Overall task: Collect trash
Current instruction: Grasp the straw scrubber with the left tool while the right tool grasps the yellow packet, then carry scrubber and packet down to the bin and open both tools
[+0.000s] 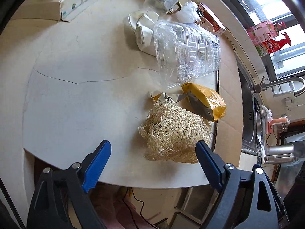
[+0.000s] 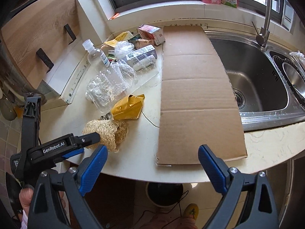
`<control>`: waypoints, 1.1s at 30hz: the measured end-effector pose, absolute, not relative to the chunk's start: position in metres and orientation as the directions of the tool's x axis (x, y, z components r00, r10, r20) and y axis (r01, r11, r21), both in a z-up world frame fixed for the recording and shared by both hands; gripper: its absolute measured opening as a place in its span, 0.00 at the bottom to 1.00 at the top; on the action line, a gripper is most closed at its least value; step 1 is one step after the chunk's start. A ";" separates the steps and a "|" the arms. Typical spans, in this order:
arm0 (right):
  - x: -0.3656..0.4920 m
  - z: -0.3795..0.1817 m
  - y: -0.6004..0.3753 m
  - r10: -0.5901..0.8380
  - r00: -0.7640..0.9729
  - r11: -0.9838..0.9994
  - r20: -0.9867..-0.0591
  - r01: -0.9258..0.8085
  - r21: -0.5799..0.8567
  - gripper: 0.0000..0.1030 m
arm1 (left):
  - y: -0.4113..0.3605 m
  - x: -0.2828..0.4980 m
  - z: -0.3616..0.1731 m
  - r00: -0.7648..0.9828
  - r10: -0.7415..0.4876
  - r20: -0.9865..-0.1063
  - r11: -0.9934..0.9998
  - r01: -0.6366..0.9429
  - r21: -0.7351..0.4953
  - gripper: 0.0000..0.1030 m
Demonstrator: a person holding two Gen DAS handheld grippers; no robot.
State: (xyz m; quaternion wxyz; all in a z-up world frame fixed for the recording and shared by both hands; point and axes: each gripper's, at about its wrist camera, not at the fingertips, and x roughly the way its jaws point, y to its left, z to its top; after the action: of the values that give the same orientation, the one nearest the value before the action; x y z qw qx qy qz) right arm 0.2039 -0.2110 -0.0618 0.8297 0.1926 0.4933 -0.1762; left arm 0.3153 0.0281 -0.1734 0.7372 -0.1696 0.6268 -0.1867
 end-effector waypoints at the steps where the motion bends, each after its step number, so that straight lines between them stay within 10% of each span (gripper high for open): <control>1: 0.208 -0.063 -0.213 -0.102 0.451 0.859 -0.887 0.489 0.150 0.93 | 0.026 0.317 -0.173 0.148 -0.496 -0.855 0.868 0.075 -0.491 0.84; 15: 0.272 -0.077 -0.228 -0.056 0.436 0.850 -0.898 0.493 0.186 0.83 | -0.003 0.317 -0.150 0.212 -0.467 -0.858 0.880 0.208 -0.427 0.20; 24: 0.310 -0.111 -0.233 0.054 0.389 0.805 -0.920 0.527 0.270 0.75 | 0.025 0.314 -0.126 0.279 -0.444 -0.851 0.896 0.162 -0.414 0.14; 28: 0.318 -0.129 -0.237 0.112 0.355 0.775 -0.928 0.553 0.305 0.41 | 0.041 0.304 -0.120 0.299 -0.439 -0.847 0.898 0.143 -0.415 0.13; 33: 0.317 -0.131 -0.228 0.111 0.349 0.797 -0.930 0.527 0.293 0.34 | 0.051 0.297 -0.115 0.322 -0.432 -0.842 0.902 0.133 -0.412 0.13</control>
State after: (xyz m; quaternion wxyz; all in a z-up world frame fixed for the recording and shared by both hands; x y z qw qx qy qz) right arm 0.3169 -0.2277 -0.1305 0.7693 0.2880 0.5540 -0.1353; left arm 0.2967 0.0513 -0.1151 0.8017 -0.1347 0.5551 -0.1763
